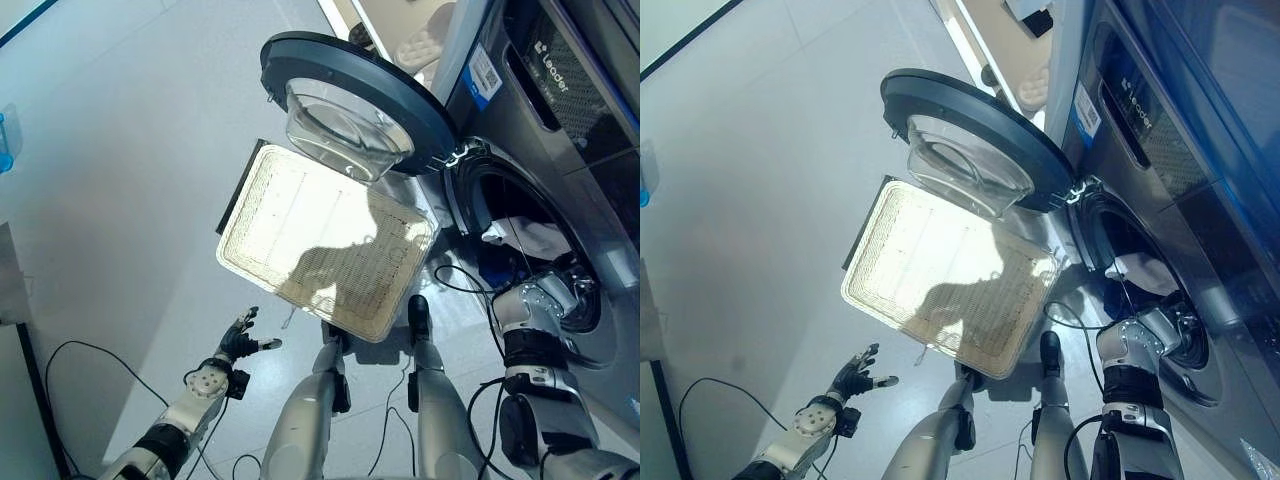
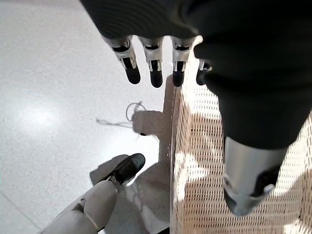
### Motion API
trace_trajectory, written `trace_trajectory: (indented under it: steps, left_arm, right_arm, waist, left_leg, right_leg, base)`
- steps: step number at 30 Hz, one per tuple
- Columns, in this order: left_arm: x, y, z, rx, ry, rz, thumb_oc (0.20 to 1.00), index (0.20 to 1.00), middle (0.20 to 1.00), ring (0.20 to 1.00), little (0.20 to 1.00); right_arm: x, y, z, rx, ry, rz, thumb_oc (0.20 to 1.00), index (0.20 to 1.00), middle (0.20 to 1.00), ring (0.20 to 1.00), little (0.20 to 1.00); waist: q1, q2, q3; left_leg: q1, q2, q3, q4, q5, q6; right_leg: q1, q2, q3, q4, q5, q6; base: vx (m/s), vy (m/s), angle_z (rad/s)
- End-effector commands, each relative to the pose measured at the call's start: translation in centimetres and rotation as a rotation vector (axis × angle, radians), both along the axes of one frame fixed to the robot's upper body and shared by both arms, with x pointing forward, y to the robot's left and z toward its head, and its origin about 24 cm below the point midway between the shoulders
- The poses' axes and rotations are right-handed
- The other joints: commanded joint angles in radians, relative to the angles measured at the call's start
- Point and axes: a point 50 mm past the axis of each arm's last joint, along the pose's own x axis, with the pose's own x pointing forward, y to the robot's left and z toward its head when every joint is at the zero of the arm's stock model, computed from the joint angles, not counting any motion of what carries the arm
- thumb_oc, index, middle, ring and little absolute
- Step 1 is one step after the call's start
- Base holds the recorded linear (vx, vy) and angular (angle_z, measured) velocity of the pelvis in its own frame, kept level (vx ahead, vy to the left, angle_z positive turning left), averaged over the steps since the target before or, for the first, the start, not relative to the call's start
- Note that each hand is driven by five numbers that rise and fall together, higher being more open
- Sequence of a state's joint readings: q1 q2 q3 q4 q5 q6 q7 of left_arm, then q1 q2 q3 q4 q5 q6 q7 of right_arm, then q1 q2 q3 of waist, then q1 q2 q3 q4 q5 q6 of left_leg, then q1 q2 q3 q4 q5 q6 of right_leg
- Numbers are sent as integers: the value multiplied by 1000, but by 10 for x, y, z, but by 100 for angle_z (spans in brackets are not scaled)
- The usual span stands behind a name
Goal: Put the clothes into the washing machine.
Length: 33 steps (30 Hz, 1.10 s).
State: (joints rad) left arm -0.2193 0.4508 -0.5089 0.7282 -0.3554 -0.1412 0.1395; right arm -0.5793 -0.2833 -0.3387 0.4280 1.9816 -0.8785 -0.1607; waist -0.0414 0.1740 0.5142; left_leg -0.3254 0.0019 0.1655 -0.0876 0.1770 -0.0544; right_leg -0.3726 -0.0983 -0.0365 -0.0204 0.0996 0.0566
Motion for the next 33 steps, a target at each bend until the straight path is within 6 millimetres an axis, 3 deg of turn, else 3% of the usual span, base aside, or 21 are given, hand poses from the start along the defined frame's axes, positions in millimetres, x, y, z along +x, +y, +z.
trace_trajectory:
  steps: [1,2,8,14,19,22,27,33]
  left_arm:
    - [-13,-11,-18,-33,59,34,1000,1000,1000,1000,1000]
    - [-15,-15,-19,-22,55,19,1000,1000,1000,1000,1000]
    - [-16,-21,-21,-13,34,2,1000,1000,1000,1000,1000]
    - [-17,-21,-21,-15,25,15,1000,1000,1000,1000,1000]
    - [-17,-17,-18,-17,28,17,1000,1000,1000,1000,1000]
    - [-15,-18,-16,-20,28,17,1000,1000,1000,1000,1000]
    - [-9,-19,-12,-22,22,26,1000,1000,1000,1000,1000]
    - [-7,-19,-13,-26,11,44,1000,1000,1000,1000,1000]
  right_arm:
    - [-37,-72,29,-43,37,-138,1000,1000,1000,1000,1000]
    - [-11,-50,17,-53,81,10,1000,1000,1000,1000,1000]
    - [17,-17,4,-191,26,170,1000,1000,1000,1000,1000]
    - [16,-16,-19,-318,61,243,1000,1000,1000,1000,1000]
    - [2,-28,-21,-504,84,104,1000,1000,1000,1000,1000]
    - [4,-24,-17,-594,118,98,1000,1000,1000,1000,1000]
    - [12,-3,-30,-697,86,264,1000,1000,1000,1000,1000]
    - [9,31,-74,-655,119,483,1000,1000,1000,1000,1000]
  waist:
    - [-58,22,6]
    - [-34,28,6]
    - [-5,37,6]
    - [4,32,6]
    - [13,21,6]
    - [16,17,6]
    - [20,3,6]
    - [23,-12,6]
  left_leg:
    - [-70,-56,-8,161,-130,-19]
    - [-97,-59,-16,158,-120,-16]
    - [-142,-66,-31,138,-97,-13]
    - [-158,-65,-38,110,-80,-12]
    - [-167,-64,-45,99,-72,-10]
    - [-173,-60,-47,90,-66,-8]
    - [-188,-57,-55,82,-60,-7]
    - [-202,-48,-56,72,-49,-7]
  right_leg:
    - [-78,58,-57,78,-14,6]
    - [-101,53,-67,84,-13,4]
    - [-157,54,-74,103,-13,3]
    - [-190,57,-73,109,-3,6]
    - [-201,59,-78,107,7,12]
    - [-209,60,-78,105,12,14]
    - [-224,63,-82,102,22,18]
    - [-235,63,-85,97,29,20]
  base:
    - [1,-95,-2]
    - [-2,-125,4]
    - [-8,-36,2]
    - [-2,0,1]
    - [-3,0,2]
    - [0,0,0]
    - [-8,-3,6]
    - [-18,9,6]
